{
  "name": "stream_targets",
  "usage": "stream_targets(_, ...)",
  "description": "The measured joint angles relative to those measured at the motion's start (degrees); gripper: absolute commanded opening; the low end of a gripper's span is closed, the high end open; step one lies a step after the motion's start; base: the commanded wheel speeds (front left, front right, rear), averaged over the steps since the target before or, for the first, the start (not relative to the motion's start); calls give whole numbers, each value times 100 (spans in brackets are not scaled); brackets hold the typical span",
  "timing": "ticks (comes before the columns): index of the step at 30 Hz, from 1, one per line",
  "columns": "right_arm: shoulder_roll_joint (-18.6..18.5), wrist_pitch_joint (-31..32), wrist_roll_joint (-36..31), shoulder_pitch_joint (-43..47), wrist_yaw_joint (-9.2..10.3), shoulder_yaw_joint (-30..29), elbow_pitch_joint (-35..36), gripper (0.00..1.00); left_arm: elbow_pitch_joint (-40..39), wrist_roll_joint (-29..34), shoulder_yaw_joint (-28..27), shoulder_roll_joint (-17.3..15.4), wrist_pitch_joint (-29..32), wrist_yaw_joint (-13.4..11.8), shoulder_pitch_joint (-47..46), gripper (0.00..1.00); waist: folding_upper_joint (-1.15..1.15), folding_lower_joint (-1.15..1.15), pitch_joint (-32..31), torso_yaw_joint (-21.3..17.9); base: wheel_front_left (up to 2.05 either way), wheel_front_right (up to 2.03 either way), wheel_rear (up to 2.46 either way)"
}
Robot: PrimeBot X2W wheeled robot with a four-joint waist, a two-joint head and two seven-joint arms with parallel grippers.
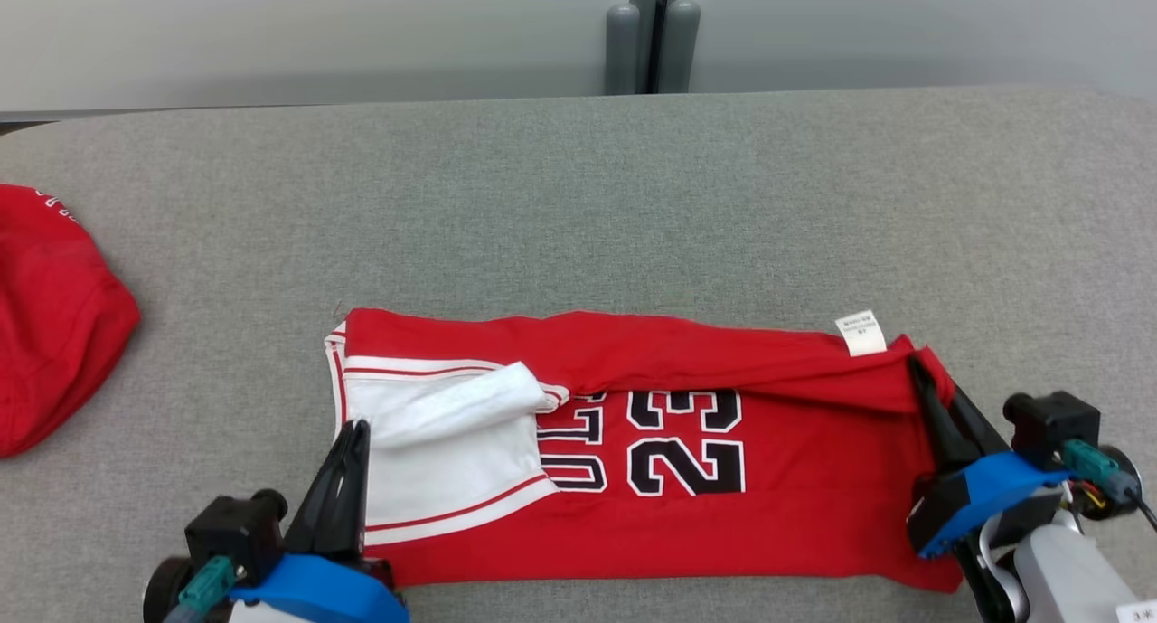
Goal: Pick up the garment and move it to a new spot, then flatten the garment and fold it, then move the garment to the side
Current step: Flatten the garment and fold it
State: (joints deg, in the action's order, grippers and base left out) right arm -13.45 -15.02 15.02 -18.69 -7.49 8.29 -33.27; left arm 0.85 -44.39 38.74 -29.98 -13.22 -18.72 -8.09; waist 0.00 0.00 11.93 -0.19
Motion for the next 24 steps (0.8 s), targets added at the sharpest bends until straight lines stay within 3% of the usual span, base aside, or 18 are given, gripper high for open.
stream_targets(7,122,0,-59,644,0,-280,410,0,56,-80,-102,126,-108,-79,449,0,0,0,-117,52,0,0,0)
stream_targets(9,144,0,-51,783,0,-345,460,49,76,-31,-155,174,-134,-111,479,100,0,0,-167,76,0,0,0)
stream_targets(10,149,-1,-49,842,0,-375,501,100,90,8,-186,190,-148,-119,490,100,0,0,-187,81,0,0,0)
stream_targets(14,160,0,-24,1027,0,-455,704,100,152,234,-370,314,-168,-91,580,100,0,0,-276,84,0,0,0)
stream_targets(19,142,-1,7,1102,0,-525,1126,100,18,777,-1078,669,-176,59,773,100,0,0,-346,43,0,0,0)
stream_targets(24,102,48,34,1075,0,-587,835,100,-71,1682,-1905,1065,-177,255,1010,100,1,1,-369,34,0,0,0)
